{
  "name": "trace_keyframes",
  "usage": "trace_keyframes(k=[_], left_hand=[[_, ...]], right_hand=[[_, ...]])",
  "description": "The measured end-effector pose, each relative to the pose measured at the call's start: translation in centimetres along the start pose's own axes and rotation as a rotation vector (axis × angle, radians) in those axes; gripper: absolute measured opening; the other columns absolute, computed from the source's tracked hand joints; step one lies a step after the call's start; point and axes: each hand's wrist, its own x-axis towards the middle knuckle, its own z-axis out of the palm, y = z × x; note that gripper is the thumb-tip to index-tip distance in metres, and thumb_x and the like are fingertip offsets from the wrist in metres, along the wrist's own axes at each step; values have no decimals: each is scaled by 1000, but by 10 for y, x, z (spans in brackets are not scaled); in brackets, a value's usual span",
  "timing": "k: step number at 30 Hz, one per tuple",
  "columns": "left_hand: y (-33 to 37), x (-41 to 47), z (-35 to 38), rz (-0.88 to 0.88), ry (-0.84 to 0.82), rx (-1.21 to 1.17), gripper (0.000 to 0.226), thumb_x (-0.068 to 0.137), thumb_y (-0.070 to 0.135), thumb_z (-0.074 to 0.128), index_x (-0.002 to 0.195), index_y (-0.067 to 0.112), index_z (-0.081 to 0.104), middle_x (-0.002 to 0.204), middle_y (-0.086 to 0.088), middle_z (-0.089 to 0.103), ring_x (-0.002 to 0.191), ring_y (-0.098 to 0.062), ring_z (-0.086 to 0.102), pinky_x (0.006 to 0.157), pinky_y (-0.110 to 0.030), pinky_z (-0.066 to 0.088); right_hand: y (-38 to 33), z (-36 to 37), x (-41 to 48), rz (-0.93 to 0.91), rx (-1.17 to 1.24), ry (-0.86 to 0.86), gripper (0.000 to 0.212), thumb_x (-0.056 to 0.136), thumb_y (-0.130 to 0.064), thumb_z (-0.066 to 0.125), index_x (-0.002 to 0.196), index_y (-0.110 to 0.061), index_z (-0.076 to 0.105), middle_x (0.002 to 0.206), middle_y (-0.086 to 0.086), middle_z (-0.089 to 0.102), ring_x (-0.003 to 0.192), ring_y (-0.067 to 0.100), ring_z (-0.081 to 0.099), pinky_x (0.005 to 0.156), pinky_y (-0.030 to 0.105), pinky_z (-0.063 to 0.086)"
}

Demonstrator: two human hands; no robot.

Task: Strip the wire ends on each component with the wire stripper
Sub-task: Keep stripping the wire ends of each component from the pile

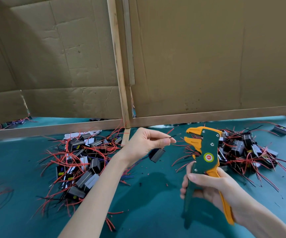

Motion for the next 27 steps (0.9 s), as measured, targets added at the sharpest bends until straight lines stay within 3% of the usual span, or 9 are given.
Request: trace_keyframes(k=[4, 11, 21, 27], left_hand=[[7, -1, -4, 8, 11, -8, 19, 84, 2, 67, 98, 13, 73, 93, 7, 75, 87, 0, 66, 79, -14, 49], [12, -2, -1, -22, -15, 47, 14, 80, 4, 72, 86, 16, 76, 70, 7, 71, 67, -3, 61, 68, -14, 48], [15, -5, 0, -42, -102, 106, 11, 87, 14, 68, 86, 21, 76, 75, 12, 70, 73, -1, 59, 72, -12, 46], [15, -5, -4, -59, -129, 121, 9, 86, 10, 68, 88, 15, 76, 78, 9, 72, 76, 0, 61, 75, -12, 47]], right_hand=[[2, -8, 3, 60, -19, -31, 35, 63, -20, 91, 84, -3, 67, 81, 29, 62, 77, 44, 64, 74, 53, 54], [1, -6, 1, 94, -34, -76, 37, 62, -18, 91, 85, -2, 68, 80, 29, 61, 75, 44, 64, 73, 52, 54], [-5, -1, -3, 107, -62, -73, 43, 50, -22, 96, 80, -4, 70, 76, 29, 61, 71, 43, 63, 70, 50, 55], [-5, -1, -6, 142, -145, -23, 45, 47, -29, 97, 74, -7, 69, 71, 28, 60, 64, 40, 62, 65, 48, 55]])
